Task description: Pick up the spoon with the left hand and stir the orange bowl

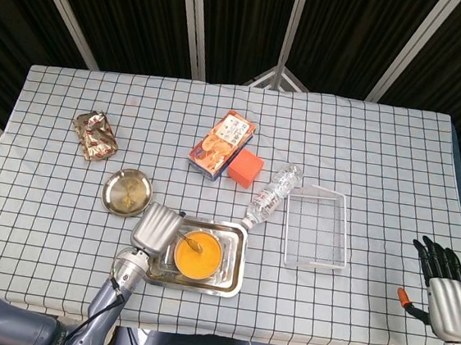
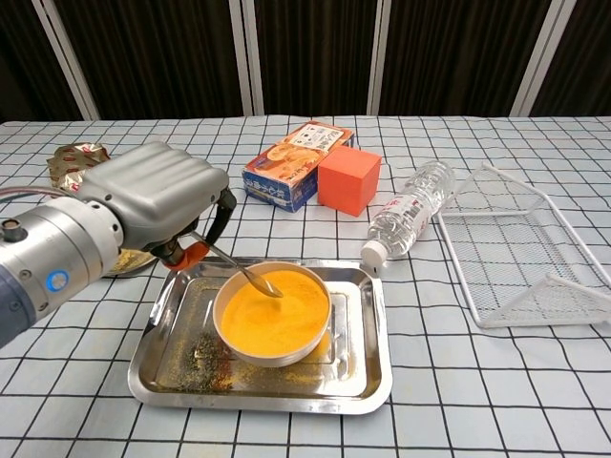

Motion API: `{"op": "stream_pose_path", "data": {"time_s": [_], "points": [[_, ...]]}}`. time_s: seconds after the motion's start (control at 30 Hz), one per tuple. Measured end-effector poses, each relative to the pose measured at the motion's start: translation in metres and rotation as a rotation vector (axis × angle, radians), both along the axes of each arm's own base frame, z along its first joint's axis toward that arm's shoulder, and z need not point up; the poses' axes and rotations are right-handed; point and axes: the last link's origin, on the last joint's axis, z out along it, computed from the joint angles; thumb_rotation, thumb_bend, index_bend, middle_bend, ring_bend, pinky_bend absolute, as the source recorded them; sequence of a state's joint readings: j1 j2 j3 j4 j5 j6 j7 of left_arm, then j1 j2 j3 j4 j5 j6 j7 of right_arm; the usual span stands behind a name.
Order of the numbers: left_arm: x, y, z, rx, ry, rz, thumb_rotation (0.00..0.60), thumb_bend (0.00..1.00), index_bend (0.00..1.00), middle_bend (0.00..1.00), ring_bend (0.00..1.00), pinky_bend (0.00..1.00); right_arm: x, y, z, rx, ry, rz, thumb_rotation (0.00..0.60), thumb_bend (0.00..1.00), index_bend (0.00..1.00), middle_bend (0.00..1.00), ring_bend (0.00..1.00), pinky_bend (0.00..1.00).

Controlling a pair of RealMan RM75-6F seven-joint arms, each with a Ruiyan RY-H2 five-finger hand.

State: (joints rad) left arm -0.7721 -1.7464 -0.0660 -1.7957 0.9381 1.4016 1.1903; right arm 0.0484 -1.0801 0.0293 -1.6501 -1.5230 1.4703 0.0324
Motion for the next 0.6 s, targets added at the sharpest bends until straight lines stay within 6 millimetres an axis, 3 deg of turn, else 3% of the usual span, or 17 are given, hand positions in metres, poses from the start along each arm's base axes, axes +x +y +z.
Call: {"op": "stream_pose_path", "data": {"time_s": [0.6], "points": [[0.017, -0.008, 0.017, -0.074, 0.183, -0.024, 0.6, 0.77, 0.85, 1.0, 0.9, 0.93, 0.0, 0.0, 0.0, 0.002, -0.001, 0.001, 0.6, 0.36, 0.0, 0.0, 0.0, 0.0]]}}
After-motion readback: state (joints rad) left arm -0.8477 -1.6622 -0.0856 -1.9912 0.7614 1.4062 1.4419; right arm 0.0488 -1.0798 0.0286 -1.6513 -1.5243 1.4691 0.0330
